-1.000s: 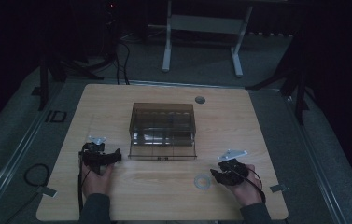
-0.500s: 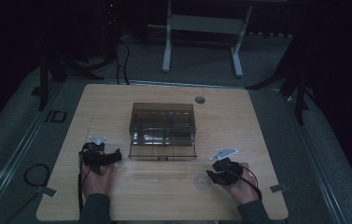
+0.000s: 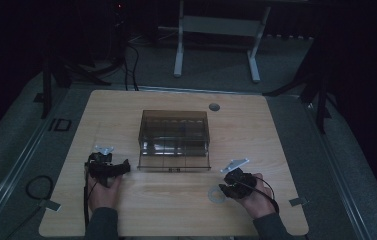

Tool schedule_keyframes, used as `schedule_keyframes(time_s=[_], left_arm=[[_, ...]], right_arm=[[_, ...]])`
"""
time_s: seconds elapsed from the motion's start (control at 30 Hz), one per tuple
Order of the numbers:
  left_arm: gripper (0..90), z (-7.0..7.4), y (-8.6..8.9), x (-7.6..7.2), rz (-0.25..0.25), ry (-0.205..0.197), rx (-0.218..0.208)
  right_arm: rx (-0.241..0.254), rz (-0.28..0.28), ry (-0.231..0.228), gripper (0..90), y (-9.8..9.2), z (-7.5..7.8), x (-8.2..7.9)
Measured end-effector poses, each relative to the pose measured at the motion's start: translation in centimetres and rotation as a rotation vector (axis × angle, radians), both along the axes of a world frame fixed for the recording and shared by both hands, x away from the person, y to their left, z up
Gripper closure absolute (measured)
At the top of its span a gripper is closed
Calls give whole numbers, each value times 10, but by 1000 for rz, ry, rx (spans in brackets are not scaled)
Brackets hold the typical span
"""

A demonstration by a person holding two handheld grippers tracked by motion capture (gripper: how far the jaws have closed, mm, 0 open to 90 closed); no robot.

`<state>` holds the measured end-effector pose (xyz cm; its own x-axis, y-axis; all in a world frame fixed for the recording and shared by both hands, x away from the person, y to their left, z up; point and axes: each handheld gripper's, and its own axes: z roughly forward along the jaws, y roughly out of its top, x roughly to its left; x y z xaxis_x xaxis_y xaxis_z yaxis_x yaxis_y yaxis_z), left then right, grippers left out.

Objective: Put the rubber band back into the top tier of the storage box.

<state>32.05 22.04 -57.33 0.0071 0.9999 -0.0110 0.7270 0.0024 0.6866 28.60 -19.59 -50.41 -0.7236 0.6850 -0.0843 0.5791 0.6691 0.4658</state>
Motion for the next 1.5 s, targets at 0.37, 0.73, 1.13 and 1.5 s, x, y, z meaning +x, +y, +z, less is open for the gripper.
schedule_keyframes(time_s=[0.37, 0.73, 1.13, 1.5], left_arm=[[23, 0, 0, 0, 0, 0, 0], [23, 0, 0, 0, 0, 0, 0], [23, 0, 0, 0, 0, 0, 0], [23, 0, 0, 0, 0, 0, 0]], right_arm=[[-9, 12, 11, 638, 4, 1, 1], [-14, 14, 25, 634, 5, 3, 2], [-55, 30, 56, 646, 10, 3, 3], [-112, 52, 89, 720, 18, -1, 5]])
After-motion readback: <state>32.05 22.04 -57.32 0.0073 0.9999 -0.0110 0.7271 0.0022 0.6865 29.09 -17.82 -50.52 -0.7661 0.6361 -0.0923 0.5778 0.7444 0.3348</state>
